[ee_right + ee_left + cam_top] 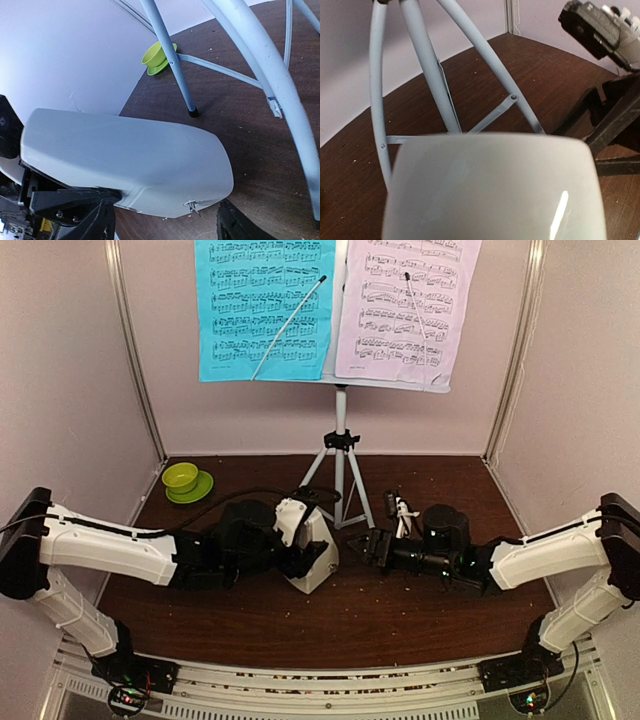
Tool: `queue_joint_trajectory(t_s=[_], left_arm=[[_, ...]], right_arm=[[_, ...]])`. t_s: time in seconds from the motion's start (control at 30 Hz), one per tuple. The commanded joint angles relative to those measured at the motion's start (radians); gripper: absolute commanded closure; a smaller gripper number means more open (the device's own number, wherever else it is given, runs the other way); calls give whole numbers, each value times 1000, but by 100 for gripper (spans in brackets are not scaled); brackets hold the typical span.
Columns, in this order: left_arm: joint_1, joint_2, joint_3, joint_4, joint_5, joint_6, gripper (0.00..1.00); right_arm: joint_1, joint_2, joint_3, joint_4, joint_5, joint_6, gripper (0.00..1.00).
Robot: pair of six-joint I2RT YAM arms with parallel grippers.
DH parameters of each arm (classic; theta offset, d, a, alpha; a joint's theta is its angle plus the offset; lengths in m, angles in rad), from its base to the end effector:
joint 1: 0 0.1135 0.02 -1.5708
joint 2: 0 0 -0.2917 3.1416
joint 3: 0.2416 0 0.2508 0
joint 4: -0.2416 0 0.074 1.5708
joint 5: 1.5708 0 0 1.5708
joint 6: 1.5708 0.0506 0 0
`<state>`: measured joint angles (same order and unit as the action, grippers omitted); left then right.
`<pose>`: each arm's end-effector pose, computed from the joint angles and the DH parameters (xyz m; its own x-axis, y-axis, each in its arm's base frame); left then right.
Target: Set up the instrument practice props
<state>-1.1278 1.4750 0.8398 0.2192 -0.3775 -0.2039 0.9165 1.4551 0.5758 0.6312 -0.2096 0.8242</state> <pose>0.1602 -0.2942 0.2588 -0.3104 0.2152 -0.9259 0.6459 0.7624 -0.0394 0.1788 0.2504 0.2236 -0.7613 0.1872 -0.6208 -0.5008 0.4386 0.7462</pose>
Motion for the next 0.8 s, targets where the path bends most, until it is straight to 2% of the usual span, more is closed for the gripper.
queue_joint_trajectory(t_s=[0.0, 0.13, 0.4, 0.5, 0.6, 0.7, 0.77], left_arm=[[13, 44, 37, 206, 68, 12, 69], [22, 104, 51, 234, 101, 18, 69], [28, 191, 86, 234, 154, 18, 65], [28, 209, 93, 230, 165, 15, 52], [28, 209, 105, 204, 175, 19, 33], [28, 200, 122, 169, 178, 27, 23], [27, 183, 125, 159, 180, 33, 17]], right_arm=[[-2, -102, -4, -248, 100, -128, 25], [-10, -199, -9, -395, 214, -182, 2], [-50, -367, 0, -541, 396, -237, 0], [-90, -392, 1, -544, 328, -256, 0], [-111, -428, -16, -516, 293, -251, 0], [-130, -470, -71, -481, 348, -189, 0], [-161, -481, -104, -447, 294, -183, 0]])
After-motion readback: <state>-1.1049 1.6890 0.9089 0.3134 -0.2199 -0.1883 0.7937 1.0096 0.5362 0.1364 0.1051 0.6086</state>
